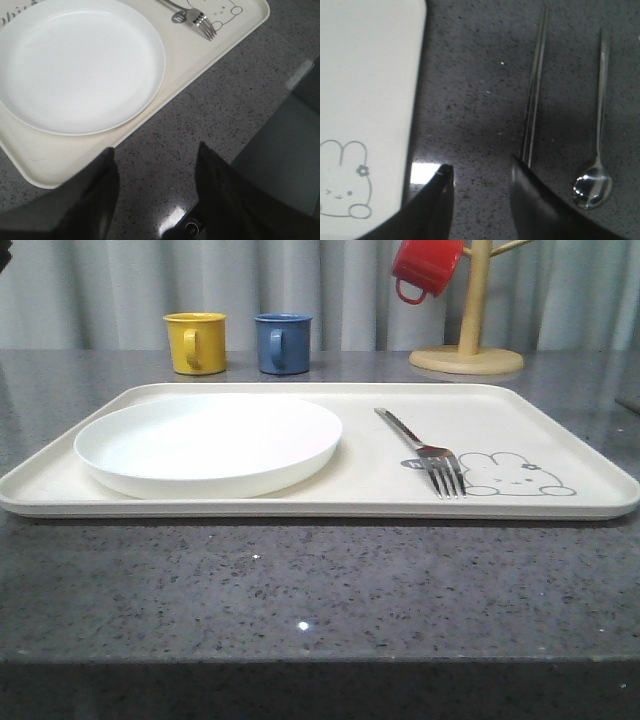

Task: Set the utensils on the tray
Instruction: 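Place the fork on the tray beside the plate and release, then grasp the silver chopsticks with the right gripper, then lay the chopsticks on the tray next to the fork and release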

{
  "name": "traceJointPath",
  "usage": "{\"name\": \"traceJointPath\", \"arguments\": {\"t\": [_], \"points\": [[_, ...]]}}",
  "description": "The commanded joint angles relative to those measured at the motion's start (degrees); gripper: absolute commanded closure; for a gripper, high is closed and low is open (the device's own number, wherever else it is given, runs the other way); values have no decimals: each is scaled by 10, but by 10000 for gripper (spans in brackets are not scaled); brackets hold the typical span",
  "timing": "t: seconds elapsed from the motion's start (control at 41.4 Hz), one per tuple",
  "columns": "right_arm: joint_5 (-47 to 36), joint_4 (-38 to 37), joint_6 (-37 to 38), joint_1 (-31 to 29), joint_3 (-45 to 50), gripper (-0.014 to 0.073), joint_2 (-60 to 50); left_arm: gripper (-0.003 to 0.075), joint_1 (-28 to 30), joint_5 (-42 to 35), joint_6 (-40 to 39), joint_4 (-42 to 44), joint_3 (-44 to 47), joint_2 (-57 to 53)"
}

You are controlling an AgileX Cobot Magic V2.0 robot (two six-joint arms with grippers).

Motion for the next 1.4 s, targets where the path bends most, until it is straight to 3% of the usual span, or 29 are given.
{"name": "traceJointPath", "arguments": {"t": [0.0,0.193,0.894,0.967,1.184,1.378], "points": [[-13,41,-51,-50,-6,286,2,372,-5,-30,0,-15,-15,-4],[-14,42,-66,-98,-6,286,56,372,-5,-30,0,-16,-15,-4],[-27,48,-75,-99,-8,289,151,372,-5,-33,0,-16,-15,-4],[-28,48,-76,-99,-8,321,151,372,-5,-33,0,-16,-15,-4],[-26,48,-76,-99,-8,555,151,372,-5,-33,0,-16,-15,-4],[13,61,-76,-94,-20,571,142,372,-5,-33,0,-16,-15,-4]]}}
